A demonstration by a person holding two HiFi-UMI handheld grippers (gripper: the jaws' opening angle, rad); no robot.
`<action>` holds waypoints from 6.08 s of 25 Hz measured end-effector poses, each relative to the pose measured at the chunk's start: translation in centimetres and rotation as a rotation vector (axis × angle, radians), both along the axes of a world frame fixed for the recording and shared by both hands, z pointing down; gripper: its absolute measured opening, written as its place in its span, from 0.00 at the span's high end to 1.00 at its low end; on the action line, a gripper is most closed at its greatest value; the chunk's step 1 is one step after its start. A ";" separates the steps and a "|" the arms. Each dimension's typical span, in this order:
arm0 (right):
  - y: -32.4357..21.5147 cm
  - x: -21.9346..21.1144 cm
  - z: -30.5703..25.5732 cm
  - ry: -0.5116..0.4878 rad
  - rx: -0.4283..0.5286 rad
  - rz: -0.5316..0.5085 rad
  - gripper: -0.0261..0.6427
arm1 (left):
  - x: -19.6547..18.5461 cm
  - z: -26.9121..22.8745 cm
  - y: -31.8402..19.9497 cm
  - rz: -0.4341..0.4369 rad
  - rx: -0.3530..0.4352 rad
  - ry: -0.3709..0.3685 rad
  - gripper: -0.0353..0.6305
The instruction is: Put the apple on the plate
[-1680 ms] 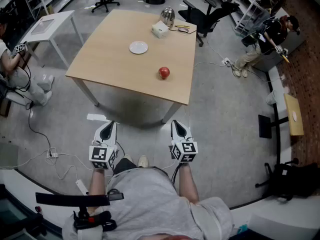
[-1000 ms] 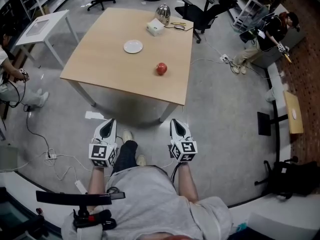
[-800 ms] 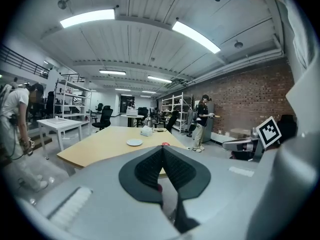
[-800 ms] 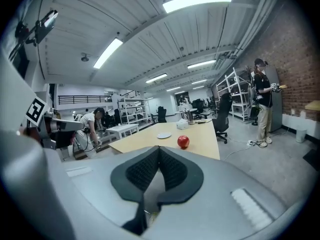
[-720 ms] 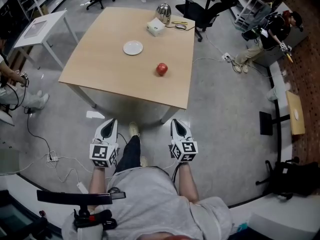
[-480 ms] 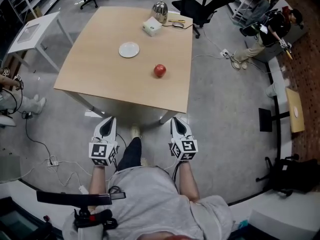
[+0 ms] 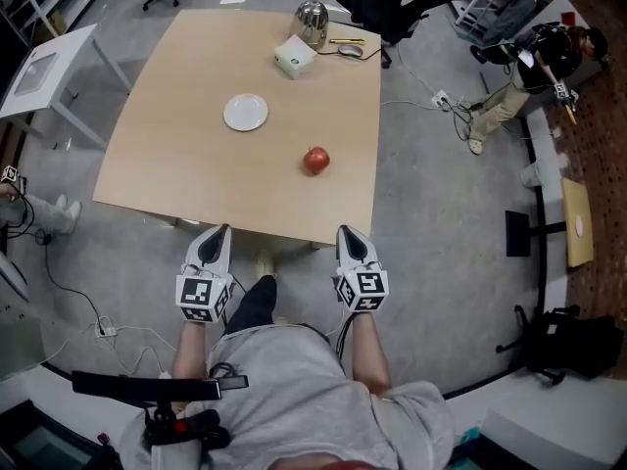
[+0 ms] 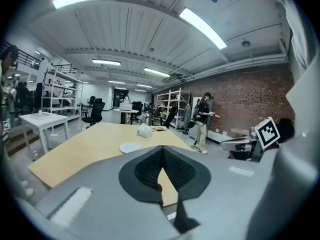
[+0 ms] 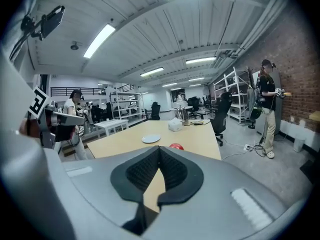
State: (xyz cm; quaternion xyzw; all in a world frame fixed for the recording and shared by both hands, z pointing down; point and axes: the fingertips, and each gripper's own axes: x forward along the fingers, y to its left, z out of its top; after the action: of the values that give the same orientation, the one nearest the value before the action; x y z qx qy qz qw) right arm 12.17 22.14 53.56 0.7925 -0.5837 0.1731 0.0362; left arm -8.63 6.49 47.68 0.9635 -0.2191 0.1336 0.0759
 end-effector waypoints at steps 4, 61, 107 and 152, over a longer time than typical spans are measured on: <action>-4.6 2.1 1.2 0.012 -0.027 -0.001 0.95 | 2.2 2.0 -4.5 0.012 -0.032 -0.011 0.92; -20.6 11.5 15.7 0.059 -0.267 -0.229 0.42 | 5.8 12.0 -13.6 -0.090 -0.233 -0.176 0.92; -36.7 3.9 8.1 0.173 -0.130 -0.544 0.43 | -4.3 8.9 -16.6 -0.450 -0.211 -0.085 0.92; -47.3 4.2 15.5 0.140 -0.138 -0.646 0.43 | -3.1 14.0 -18.2 -0.561 -0.311 -0.157 0.92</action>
State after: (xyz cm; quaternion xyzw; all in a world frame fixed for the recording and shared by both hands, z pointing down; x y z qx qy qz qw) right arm 16.40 -25.14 69.02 0.5723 -0.7876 0.1370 0.1826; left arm -11.76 -11.73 61.69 0.8291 -0.4581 0.2135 0.2390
